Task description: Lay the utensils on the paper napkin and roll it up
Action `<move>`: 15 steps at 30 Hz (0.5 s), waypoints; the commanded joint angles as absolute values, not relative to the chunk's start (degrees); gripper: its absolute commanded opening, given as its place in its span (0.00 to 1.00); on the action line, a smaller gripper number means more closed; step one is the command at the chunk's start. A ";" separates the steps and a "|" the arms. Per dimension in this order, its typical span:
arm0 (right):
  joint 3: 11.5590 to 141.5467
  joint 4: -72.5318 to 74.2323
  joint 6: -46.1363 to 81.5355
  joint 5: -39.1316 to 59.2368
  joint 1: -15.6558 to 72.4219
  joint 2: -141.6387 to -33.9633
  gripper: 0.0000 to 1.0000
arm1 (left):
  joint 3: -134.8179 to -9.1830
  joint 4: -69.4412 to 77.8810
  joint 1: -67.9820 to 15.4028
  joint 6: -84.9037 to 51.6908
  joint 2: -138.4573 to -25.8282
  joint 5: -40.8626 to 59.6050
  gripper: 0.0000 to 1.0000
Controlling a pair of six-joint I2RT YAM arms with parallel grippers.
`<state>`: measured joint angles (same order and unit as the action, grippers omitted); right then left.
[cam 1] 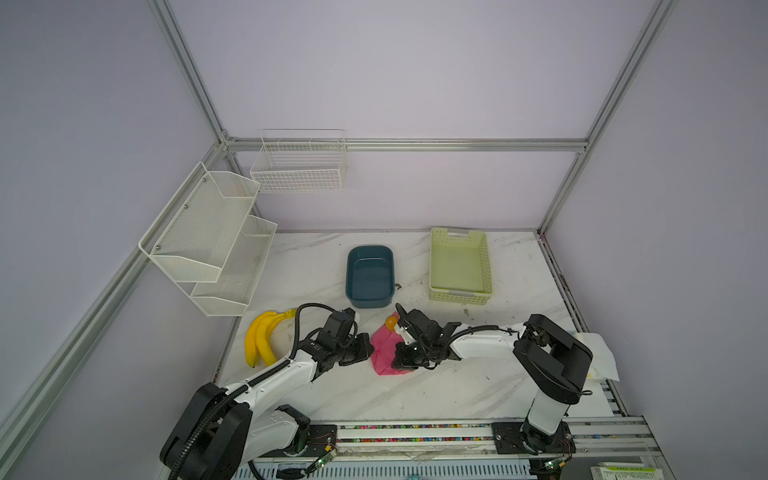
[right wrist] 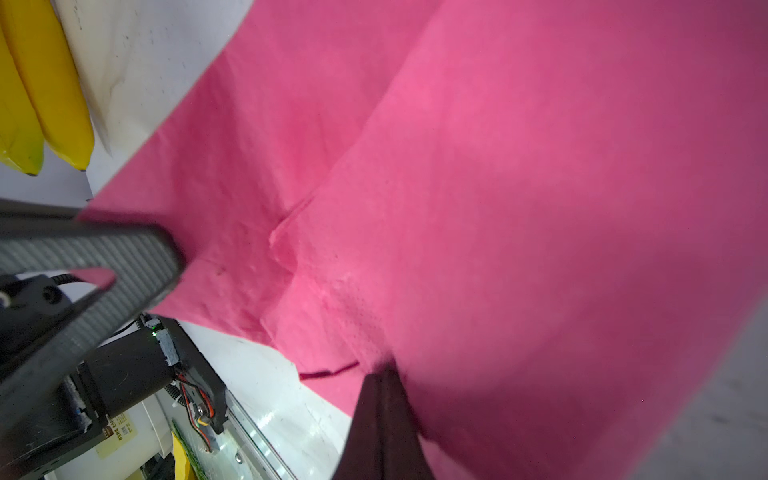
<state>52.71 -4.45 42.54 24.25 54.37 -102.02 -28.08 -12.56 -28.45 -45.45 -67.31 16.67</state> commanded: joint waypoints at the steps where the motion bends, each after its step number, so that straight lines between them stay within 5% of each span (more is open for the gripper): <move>1: 51.21 -6.21 43.07 22.67 54.58 -103.58 0.02 | -34.07 -11.46 -29.07 -45.91 -67.79 18.90 0.05; 15: 50.27 -4.59 43.43 23.06 54.58 -103.57 0.02 | -38.35 -3.55 -32.14 -50.43 -77.35 23.72 0.05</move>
<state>52.10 -2.83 42.94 24.49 54.39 -102.02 -32.88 -7.22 -31.38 -49.08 -76.01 21.65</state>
